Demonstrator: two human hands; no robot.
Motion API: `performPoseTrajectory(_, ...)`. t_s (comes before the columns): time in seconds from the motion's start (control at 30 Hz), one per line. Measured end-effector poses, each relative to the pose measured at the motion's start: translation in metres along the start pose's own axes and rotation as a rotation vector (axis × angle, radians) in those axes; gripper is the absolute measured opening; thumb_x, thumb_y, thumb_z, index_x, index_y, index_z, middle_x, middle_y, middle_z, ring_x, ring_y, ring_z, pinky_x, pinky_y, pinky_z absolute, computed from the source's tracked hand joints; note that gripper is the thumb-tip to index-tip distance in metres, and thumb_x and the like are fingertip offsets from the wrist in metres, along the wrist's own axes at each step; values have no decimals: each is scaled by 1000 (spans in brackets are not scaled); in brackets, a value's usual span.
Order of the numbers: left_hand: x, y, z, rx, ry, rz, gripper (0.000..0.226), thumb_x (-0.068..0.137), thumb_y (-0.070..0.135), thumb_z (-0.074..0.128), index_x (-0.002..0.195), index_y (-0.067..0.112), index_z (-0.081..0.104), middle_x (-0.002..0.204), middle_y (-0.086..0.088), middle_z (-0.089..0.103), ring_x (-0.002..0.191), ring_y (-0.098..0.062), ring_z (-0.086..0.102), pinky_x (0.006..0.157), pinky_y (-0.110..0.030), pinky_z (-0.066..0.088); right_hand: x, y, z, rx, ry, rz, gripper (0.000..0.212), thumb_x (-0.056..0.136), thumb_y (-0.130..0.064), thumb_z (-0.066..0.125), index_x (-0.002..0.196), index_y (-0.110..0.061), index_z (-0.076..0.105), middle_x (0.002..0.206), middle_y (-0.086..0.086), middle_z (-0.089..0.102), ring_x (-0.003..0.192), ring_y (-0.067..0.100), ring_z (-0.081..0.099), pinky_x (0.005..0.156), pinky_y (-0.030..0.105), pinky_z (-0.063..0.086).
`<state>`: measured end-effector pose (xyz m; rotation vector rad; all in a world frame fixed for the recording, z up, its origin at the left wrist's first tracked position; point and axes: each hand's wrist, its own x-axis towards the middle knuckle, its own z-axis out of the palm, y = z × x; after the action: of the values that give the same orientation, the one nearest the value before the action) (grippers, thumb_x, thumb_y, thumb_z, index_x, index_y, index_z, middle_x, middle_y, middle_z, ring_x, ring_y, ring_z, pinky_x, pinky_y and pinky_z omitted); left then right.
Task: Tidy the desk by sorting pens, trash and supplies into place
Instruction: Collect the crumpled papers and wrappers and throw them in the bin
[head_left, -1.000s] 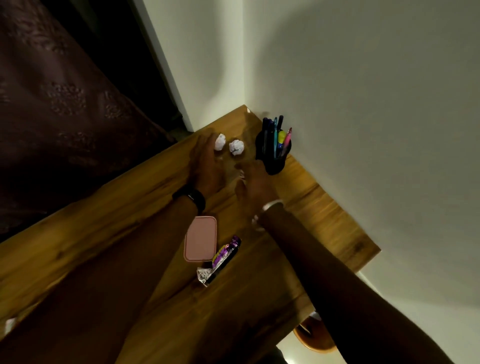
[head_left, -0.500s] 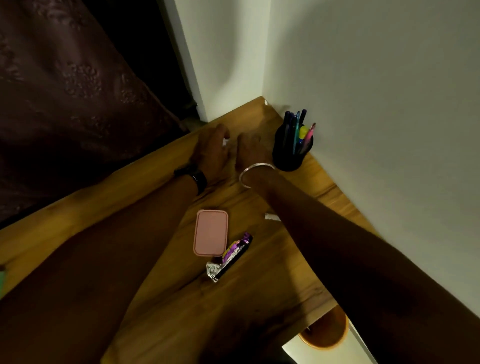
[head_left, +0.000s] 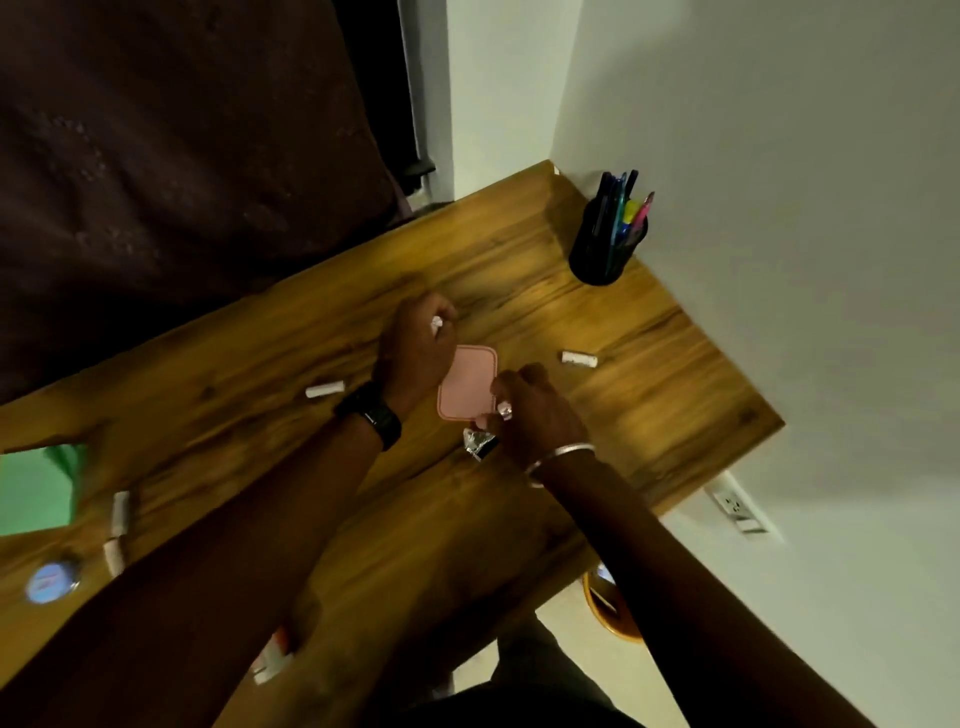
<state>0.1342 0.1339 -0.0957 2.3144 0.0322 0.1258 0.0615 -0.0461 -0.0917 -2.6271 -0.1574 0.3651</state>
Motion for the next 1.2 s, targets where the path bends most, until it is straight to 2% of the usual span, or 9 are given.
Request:
performPoseTrajectory(0.23, -96, -15, -28, -36, -19, 3, 12, 88, 7, 62, 92, 17, 66, 101, -3, 72, 96, -23, 66, 75, -34, 51, -51, -14, 43, -27, 146, 106, 37, 92, -38, 64, 123, -19, 60, 124, 12, 48, 85, 39, 67, 67, 43, 54)
performPoseTrajectory(0.4, -139, -30, -61, -68, -5, -7, 15, 88, 14, 57, 97, 16, 68, 102, -2, 72, 98, -21, 66, 83, -41, 56, -74, -32, 53, 63, 289, 32, 29, 88, -42, 71, 77, -15, 67, 88, 9, 66, 73, 31, 64, 61, 28, 35)
performPoseTrajectory(0.53, -163, -47, -94, -162, 55, -83, 14, 91, 13, 58, 98, 21, 67, 105, 4, 72, 102, -17, 67, 87, -35, 56, -76, -73, 68, 344, 305, -27, 25, 78, -33, 69, 66, -14, 59, 63, 6, 62, 60, 27, 61, 58, 32, 40)
performPoseTrajectory(0.7, -186, -87, -156, -209, 273, -121, 11, 96, 13, 60, 101, 13, 70, 96, 8, 71, 85, -8, 65, 75, -28, 48, -67, -135, 88, 665, 134, -46, 11, 74, -21, 69, 73, -23, 58, 64, -3, 58, 59, 14, 52, 57, 44, 48)
performPoseTrajectory(0.83, -219, -130, -207, -180, 482, -227, 21, 91, 15, 56, 106, 15, 72, 99, -2, 76, 78, -22, 69, 72, -37, 56, -61, -182, 97, 773, 56, -155, 19, 81, 4, 62, 90, -12, 63, 79, 4, 62, 63, 17, 56, 53, 29, 48)
performPoseTrajectory(0.93, -246, -160, -233, -205, 537, -320, 12, 95, 24, 58, 100, 28, 68, 92, -1, 73, 79, -24, 71, 74, -46, 61, -63, -215, 101, 801, -69, -194, 25, 86, 9, 60, 103, -5, 71, 89, 5, 71, 60, 14, 62, 49, 25, 51)
performPoseTrajectory(1.0, -266, -171, -248, -224, 606, -379, 9, 95, 27, 61, 92, 34, 66, 85, 3, 69, 80, -15, 71, 75, -38, 58, -63, -231, 107, 793, -155, -199, 20, 90, 3, 62, 103, -7, 73, 83, 8, 73, 55, 12, 60, 47, 19, 45)
performPoseTrajectory(1.13, -306, -188, -261, -180, 714, -474, 14, 99, 16, 62, 96, 29, 68, 89, -1, 73, 79, -28, 71, 68, -41, 58, -55, -255, 127, 719, -259, -303, 5, 91, -27, 71, 86, -28, 70, 68, -6, 66, 53, 11, 56, 53, 26, 45)
performPoseTrajectory(1.2, -320, -190, -265, -199, 744, -531, 13, 96, 22, 61, 104, 22, 71, 92, -6, 73, 83, -31, 71, 68, -41, 57, -50, -264, 135, 663, -261, -323, 26, 83, -51, 72, 75, -29, 62, 63, -9, 59, 55, 9, 51, 55, 28, 43)
